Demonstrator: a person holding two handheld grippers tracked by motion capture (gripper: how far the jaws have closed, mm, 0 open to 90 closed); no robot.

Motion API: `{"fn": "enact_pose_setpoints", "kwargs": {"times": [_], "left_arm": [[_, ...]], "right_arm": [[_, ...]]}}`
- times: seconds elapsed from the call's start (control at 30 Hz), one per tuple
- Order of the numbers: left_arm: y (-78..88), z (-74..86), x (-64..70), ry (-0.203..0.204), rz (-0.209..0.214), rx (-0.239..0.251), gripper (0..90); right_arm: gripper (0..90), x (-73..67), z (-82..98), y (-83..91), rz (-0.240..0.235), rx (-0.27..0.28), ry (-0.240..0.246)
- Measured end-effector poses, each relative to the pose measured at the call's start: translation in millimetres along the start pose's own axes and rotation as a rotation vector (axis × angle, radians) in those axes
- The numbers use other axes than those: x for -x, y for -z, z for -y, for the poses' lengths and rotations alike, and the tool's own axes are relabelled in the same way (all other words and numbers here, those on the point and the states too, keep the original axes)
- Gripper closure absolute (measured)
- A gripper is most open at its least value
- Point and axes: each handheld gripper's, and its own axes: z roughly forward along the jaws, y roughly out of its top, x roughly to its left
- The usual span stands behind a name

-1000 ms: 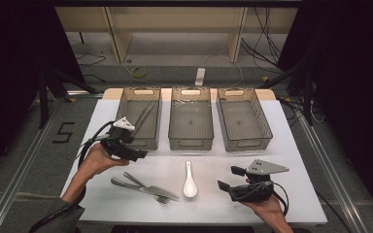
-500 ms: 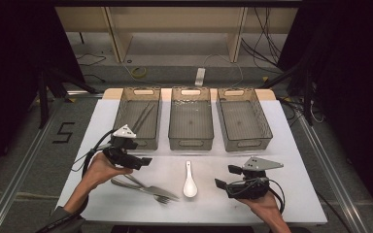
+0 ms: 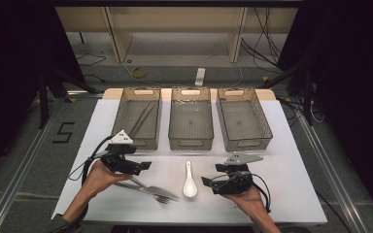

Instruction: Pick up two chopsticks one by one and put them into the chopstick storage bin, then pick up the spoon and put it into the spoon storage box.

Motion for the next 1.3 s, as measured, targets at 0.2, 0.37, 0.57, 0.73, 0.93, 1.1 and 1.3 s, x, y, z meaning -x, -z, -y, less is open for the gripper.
{"fn": "enact_pose_setpoints", "kwargs": {"times": [0.2, 0.37, 0.57, 0.73, 0.93, 1.1, 1.3], "left_arm": [[4.4, 4.2, 1.7, 0.01, -0.013, 0.022, 15.6], [8.8, 6.4, 7.3, 0.01, -0.02, 0.042, 15.6], [11.7, 10.0, 12.5, 0.009, -0.025, 0.067, 15.6], [12.3, 14.5, 16.0, 0.008, -0.031, 0.073, 15.5], [15.5, 18.5, 17.1, 0.025, -0.021, 0.097, 15.5], [15.9, 20.0, 18.1, 0.021, -0.017, 0.094, 15.5], [15.9, 21.5, 18.9, 0.022, -0.016, 0.095, 15.5]], "right_arm": [[26.8, 0.0, -6.7, -14.1, 0.021, -0.044, 0.0], [26.8, -1.0, -10.5, -22.7, 0.027, -0.07, 0.005], [26.8, -0.7, -14.4, -33.2, 0.04, -0.113, 0.001], [26.8, -2.5, -17.3, -41.1, 0.044, -0.141, 0.01], [28.0, -6.4, -21.4, -50.1, 0.092, -0.165, 0.038], [29.9, -7.6, -24.2, -60.8, 0.089, -0.195, 0.031], [33.6, -6.8, -28.1, -74.1, 0.093, -0.233, 0.029]]}}
